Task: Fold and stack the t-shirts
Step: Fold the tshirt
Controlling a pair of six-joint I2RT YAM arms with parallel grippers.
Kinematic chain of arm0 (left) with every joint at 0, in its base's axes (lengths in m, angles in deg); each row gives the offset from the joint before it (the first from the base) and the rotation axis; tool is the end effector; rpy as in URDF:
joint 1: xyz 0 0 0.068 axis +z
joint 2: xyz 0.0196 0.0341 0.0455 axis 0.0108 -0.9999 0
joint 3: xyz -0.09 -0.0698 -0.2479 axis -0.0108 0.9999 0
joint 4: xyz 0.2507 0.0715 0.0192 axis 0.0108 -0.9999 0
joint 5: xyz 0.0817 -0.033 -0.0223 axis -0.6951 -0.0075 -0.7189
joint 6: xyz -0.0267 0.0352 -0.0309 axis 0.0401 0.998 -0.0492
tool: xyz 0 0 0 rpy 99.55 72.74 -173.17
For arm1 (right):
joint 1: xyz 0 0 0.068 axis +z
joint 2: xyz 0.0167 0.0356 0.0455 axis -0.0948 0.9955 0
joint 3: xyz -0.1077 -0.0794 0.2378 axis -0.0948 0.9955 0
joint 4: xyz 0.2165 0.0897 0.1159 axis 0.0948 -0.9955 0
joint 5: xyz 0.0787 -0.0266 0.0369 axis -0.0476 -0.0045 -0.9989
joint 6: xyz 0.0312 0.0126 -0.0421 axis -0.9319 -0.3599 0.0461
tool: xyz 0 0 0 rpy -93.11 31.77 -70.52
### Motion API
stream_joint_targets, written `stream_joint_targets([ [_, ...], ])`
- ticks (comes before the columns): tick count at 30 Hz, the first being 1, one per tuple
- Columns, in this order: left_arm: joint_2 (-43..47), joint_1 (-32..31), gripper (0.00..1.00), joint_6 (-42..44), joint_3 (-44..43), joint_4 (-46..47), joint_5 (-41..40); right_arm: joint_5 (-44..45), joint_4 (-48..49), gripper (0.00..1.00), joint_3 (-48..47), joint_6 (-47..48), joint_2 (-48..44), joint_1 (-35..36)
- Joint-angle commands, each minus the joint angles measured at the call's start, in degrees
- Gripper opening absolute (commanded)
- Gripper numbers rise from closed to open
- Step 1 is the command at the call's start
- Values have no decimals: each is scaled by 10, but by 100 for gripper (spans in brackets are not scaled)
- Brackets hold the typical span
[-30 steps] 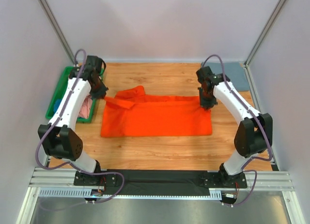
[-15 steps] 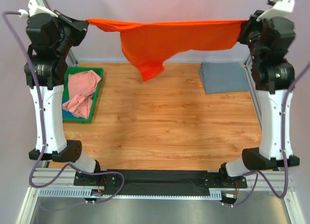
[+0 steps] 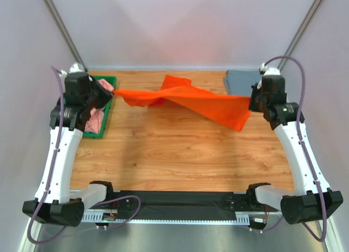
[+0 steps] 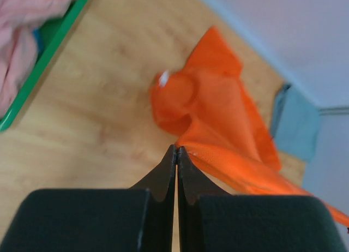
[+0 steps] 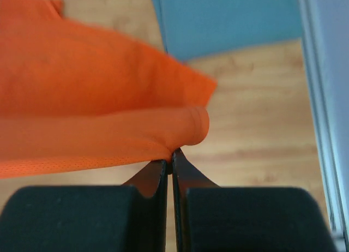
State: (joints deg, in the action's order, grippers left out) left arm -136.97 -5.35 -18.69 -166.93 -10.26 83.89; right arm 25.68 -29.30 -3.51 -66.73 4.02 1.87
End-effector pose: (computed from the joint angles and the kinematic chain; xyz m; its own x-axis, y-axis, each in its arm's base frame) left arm 0.2245 -0.0174 0.4537 -0.3230 -0.6900 -0.6478 -0.2587 0.7228 -0.6409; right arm 0.2380 0.0241 0.4140 -0.5260 0.0672 -0.8478 0.0924 0.9955 0.0216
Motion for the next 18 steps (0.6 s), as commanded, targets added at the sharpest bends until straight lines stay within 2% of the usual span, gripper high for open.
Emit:
stream_joint_targets([
  [1, 92, 10, 0, 31, 124, -21, -48, 39, -118, 0, 91, -28, -69, 8],
  [5, 164, 10, 0, 49, 222, -58, -82, 18, -196, 0, 167, -63, -86, 24],
  [9, 198, 10, 0, 34, 292, -86, -84, 7, -259, 0, 128, -133, -66, 69],
  [11, 210, 10, 0, 29, 306, -91, -86, -31, -275, 0, 130, -160, -50, 70],
  [15, 196, 10, 0, 22, 316, -107, -86, -147, -279, 0, 201, -214, -48, 71],
  [18, 177, 10, 0, 12, 313, -141, -104, -166, -272, 0, 252, -251, -81, 75],
])
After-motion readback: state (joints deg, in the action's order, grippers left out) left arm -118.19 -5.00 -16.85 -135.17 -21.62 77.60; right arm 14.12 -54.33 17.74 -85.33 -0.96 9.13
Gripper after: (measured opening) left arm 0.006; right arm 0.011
